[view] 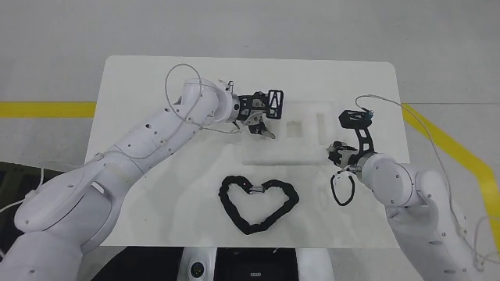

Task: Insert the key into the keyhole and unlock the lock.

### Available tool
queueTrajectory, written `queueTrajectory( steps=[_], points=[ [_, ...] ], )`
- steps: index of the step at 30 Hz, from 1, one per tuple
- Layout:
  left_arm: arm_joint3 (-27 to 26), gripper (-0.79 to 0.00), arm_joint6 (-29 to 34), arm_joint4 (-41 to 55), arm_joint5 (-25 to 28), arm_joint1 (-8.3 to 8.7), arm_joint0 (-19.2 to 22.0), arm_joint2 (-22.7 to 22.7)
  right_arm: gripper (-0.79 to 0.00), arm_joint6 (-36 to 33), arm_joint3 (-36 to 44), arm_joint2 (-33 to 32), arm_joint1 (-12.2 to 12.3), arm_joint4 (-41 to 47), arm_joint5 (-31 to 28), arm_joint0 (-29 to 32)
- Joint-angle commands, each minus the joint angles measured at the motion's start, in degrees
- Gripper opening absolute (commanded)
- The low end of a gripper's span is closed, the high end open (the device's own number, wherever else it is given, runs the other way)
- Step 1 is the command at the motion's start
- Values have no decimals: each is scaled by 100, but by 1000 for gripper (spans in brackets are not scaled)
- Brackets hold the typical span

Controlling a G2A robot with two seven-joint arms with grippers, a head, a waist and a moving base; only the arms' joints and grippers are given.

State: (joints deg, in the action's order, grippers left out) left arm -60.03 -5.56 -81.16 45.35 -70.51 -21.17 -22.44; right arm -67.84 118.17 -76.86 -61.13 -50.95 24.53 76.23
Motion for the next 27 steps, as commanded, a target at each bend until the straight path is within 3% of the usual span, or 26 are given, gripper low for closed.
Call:
queueTrajectory(
  steps=[1, 17, 27],
  points=[
    [69, 0, -11, -62, -61, -63, 2, 19, -785, 0, 0, 0, 0, 0, 0, 0],
    [618, 0, -74, -414, -240, -437, 60, 25, -785, 305, 57, -149, -1, 105, -149, 187],
    [513, 0, -415, -547, -128, -371, 23, -298, -785, 450, 704, -957, 22, 1112, -462, 602]
  ],
)
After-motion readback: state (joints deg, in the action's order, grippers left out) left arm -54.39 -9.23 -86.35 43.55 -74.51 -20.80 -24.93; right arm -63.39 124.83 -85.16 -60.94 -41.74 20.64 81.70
